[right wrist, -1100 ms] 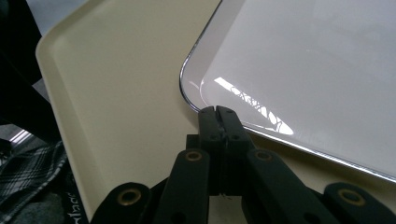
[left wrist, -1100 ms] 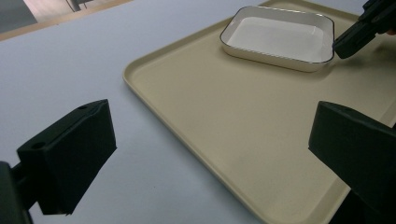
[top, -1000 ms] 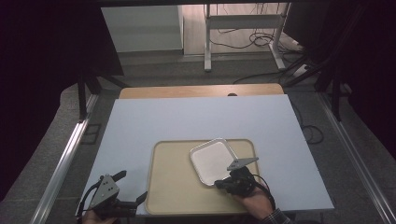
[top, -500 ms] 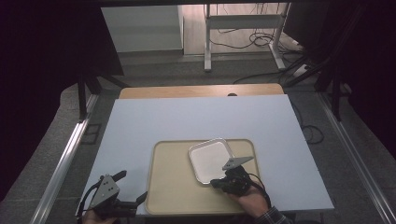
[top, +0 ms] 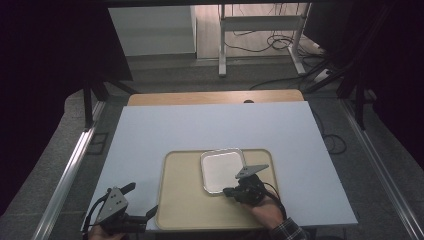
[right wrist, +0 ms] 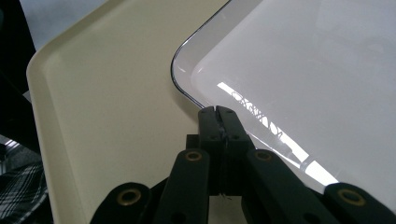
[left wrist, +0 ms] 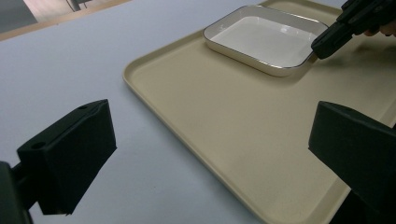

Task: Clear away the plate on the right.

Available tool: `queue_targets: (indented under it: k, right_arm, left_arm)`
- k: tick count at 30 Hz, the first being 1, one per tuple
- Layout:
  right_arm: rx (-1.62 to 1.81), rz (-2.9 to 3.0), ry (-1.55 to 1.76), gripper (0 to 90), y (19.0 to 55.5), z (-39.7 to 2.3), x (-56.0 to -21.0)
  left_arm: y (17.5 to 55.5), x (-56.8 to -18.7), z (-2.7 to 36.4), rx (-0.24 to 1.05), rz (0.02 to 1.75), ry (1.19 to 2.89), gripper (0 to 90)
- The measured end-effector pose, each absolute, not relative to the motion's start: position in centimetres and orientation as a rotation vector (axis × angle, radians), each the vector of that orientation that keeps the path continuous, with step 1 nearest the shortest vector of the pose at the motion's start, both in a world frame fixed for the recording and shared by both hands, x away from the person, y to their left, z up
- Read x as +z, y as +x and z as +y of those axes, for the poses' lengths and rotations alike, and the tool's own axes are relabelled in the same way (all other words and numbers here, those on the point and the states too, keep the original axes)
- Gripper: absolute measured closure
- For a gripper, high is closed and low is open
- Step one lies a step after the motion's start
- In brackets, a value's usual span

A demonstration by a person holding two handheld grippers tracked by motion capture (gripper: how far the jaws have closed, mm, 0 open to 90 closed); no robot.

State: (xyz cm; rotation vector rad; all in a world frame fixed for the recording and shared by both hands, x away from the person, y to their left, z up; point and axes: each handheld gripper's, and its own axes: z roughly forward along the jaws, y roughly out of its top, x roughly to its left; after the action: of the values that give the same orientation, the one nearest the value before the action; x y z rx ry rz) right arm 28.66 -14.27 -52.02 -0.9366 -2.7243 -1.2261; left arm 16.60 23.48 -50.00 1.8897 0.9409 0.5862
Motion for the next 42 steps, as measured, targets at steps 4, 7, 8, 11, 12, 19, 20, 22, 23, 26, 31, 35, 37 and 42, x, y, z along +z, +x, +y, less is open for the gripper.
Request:
queue_targets:
  k: [4, 7, 8, 11, 12, 19, 20, 22, 23, 26, 31, 35, 37, 42]
  right_arm:
    - [-1.238, -2.734, -0.929, 90.0, 28.9, -13.9, -52.1]
    - [-1.234, -2.743, -0.928, 90.0, 29.0, -13.7, -52.2]
    - [-1.240, -2.736, -0.925, 90.0, 29.0, -13.7, -52.2]
    - [-1.228, -2.755, -0.923, 90.0, 28.9, -13.5, -52.2]
    - [-1.229, -2.753, -0.926, 90.0, 28.8, -13.5, -52.1]
    - [-1.266, -2.742, -0.914, 87.0, 28.4, -13.8, -51.5]
    - [-1.271, -2.741, -0.915, 85.8, 28.4, -13.9, -51.4]
    - [-1.286, -2.741, -0.917, 82.7, 28.3, -14.1, -51.3]
    - [-1.286, -2.741, -0.917, 82.7, 28.3, -14.1, -51.3]
    - [-1.310, -2.750, -0.936, 75.8, 28.3, -14.5, -50.9]
    - [-1.338, -2.763, -0.955, 68.3, 28.3, -15.1, -50.5]
    - [-1.350, -2.773, -0.961, 64.4, 28.3, -15.5, -50.2]
    - [-1.364, -2.780, -0.965, 61.7, 28.3, -15.7, -50.1]
    - [-1.393, -2.810, -0.964, 54.6, 28.2, -16.2, -49.6]
  left_arm:
    - [16.6, -50.0, 23.5, 0.586, 0.941, 1.889, 0.4]
    - [16.6, -50.0, 23.5, 0.587, 0.941, 1.890, 0.4]
    - [16.6, -50.0, 23.5, 0.587, 0.941, 1.890, 0.4]
    - [16.6, -50.0, 23.5, 0.587, 0.941, 1.890, 0.4]
    - [16.6, -50.0, 23.5, 0.587, 0.941, 1.890, 0.5]
    - [16.6, -50.0, 23.5, 0.588, 0.940, 1.891, 0.5]
    - [16.6, -50.0, 23.5, 0.588, 0.940, 1.892, 0.5]
    - [16.6, -50.0, 23.5, 0.588, 0.940, 1.892, 0.4]
    - [16.6, -50.0, 23.5, 0.588, 0.940, 1.892, 0.5]
    - [16.6, -50.0, 23.5, 0.588, 0.940, 1.892, 0.5]
    - [16.6, -50.0, 23.5, 0.587, 0.940, 1.890, 0.4]
    - [16.6, -50.0, 23.5, 0.588, 0.940, 1.891, 0.4]
    - [16.6, -50.0, 23.5, 0.587, 0.940, 1.890, 0.4]
    - [16.6, -50.0, 23.5, 0.585, 0.941, 1.888, 0.4]
